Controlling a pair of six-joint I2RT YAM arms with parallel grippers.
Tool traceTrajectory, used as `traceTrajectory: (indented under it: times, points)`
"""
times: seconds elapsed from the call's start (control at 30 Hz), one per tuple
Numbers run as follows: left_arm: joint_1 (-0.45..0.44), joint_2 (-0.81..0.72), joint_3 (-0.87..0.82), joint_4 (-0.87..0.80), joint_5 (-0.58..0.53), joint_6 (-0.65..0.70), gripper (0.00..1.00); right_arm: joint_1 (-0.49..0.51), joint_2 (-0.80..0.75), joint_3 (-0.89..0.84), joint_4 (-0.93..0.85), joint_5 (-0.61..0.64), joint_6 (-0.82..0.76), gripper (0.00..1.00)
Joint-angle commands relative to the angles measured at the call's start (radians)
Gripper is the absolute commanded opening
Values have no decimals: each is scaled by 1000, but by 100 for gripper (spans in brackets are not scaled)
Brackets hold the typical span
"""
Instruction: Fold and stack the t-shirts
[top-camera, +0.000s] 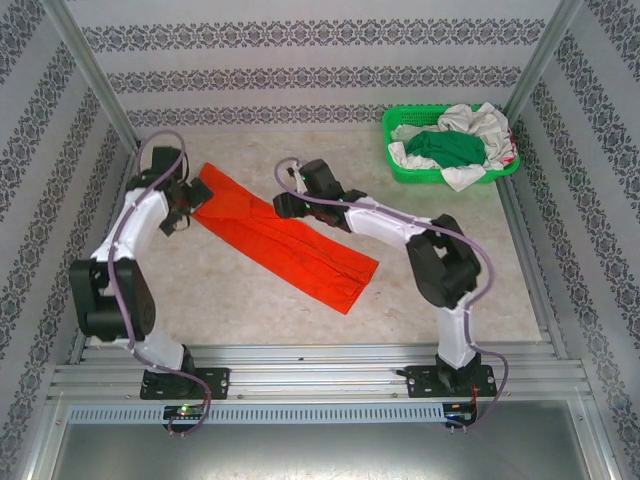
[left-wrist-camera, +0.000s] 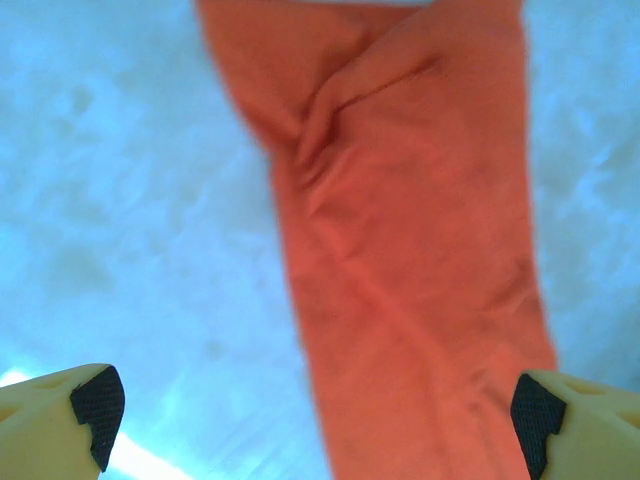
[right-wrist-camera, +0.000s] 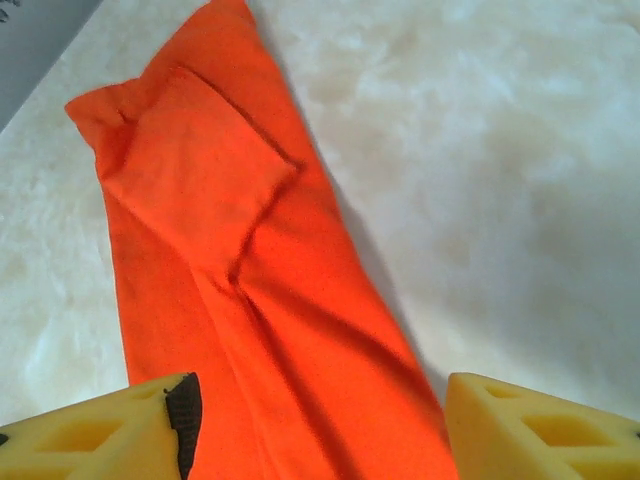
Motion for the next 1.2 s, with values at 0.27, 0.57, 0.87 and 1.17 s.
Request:
traceTrajectory:
  times: [0.27, 0.57, 0.87, 1.17]
  points:
    - [-7, -338, -420, -6, -95, -64, 100, 40, 517, 657, -142, -298, 137, 60]
    - [-7, -318, -388, -12, -68, -39, 100, 20, 706, 935, -339, -219, 234, 56]
    - [-9, -290, -355, -23, -45, -83, 100, -84, 539, 628, -318, -50, 294, 57]
    - [-45, -241, -314, 6, -4, -85, 100, -212, 418, 450, -332, 93, 332, 57]
